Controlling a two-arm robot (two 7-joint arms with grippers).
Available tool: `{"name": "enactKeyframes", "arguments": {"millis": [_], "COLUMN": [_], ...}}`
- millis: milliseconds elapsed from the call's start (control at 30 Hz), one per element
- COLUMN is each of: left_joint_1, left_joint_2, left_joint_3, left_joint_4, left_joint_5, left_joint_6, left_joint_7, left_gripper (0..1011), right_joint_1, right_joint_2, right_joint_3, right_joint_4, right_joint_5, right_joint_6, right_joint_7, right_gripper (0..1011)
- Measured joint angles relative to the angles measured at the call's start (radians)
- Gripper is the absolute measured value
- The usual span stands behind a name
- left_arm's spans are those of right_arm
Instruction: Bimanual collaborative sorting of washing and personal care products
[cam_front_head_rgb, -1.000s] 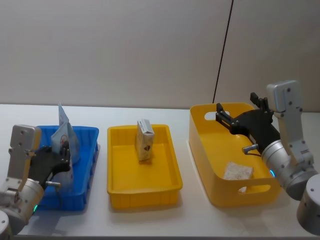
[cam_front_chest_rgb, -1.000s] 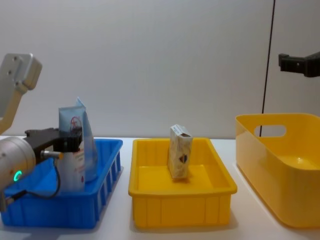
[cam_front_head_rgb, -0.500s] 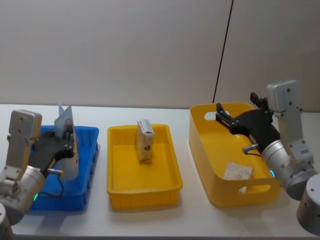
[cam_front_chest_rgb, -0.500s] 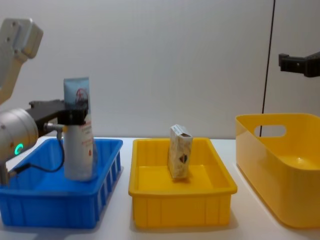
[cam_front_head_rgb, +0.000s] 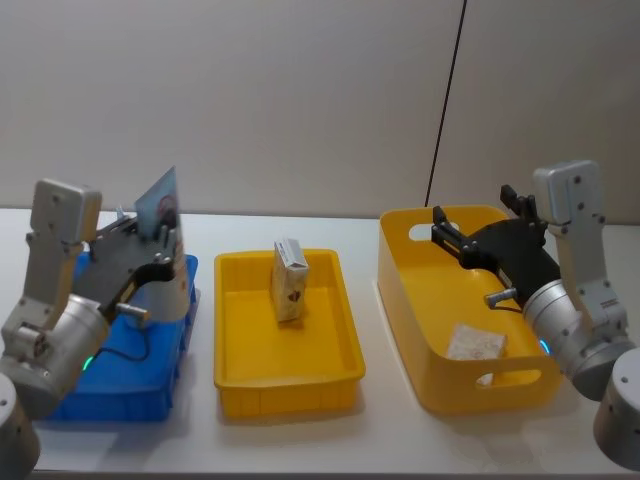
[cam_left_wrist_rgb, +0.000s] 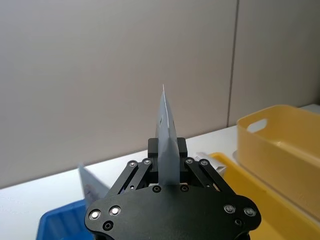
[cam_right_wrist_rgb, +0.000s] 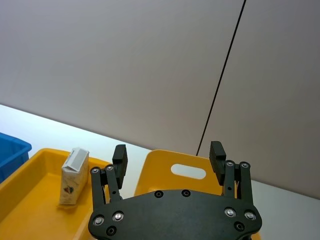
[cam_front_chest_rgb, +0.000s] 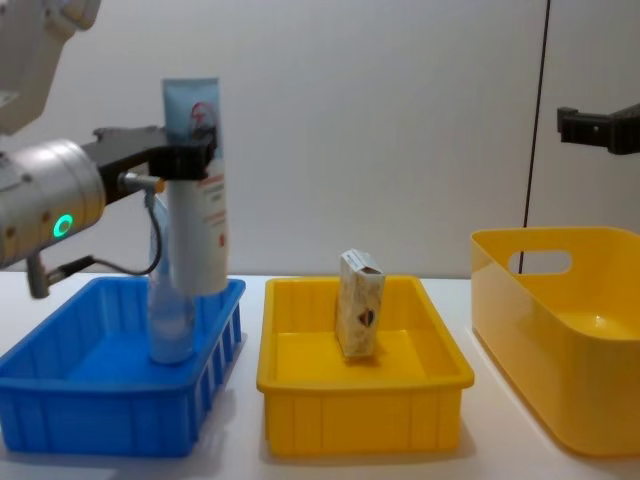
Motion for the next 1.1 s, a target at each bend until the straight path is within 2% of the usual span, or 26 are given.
{"name": "enactKeyframes", "arguments": {"millis": [333, 667, 1100], "left_joint_1": [-0.048, -0.135, -0.216], "left_joint_2": [-0.033, -0.079, -0.122], "left_joint_3": [0.027, 0.079, 0.125], "left_joint_4": [0.009, 0.082, 0.163], "left_joint_5": [-0.028, -0.042, -0.054], "left_joint_6": [-0.041, -0.096, -0.14], "left_joint_7": [-0.084, -0.187, -0.259], "left_gripper": [172, 172, 172], "right_joint_1": [0.0, 0.0, 0.0], "right_joint_2": [0.0, 0.0, 0.0], "right_joint_3": [0.0, 0.0, 0.0], "right_joint_4": [0.0, 0.0, 0.0], "right_joint_5": [0.0, 0.0, 0.0], "right_joint_6": [0.0, 0.0, 0.0], "right_joint_7": [0.0, 0.0, 0.0], "right_gripper": [1003, 1004, 1004]}}
